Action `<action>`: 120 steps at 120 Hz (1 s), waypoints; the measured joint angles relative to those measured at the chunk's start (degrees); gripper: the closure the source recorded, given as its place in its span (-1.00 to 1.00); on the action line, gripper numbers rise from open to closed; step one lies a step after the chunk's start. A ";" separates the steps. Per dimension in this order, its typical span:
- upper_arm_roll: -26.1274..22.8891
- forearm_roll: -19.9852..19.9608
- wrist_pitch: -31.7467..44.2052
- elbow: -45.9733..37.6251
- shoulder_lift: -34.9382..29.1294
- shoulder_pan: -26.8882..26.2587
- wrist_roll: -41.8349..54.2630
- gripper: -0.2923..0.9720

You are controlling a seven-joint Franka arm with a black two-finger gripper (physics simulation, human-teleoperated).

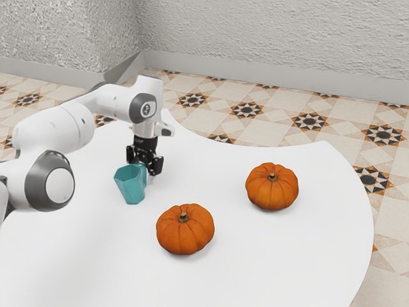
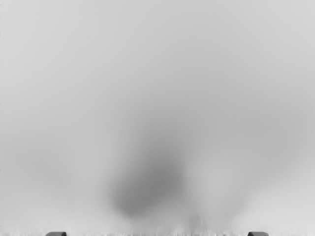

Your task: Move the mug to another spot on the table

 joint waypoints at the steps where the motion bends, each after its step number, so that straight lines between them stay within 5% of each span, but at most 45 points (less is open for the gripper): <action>1: 0.00 0.01 -0.04 0.02 0.00 0.00 0.00 -0.16; 56: -0.08 0.12 -3.39 0.13 -0.05 -0.51 -1.23 0.36; 120: -0.12 1.04 -9.10 0.37 -0.19 -1.29 -3.33 0.57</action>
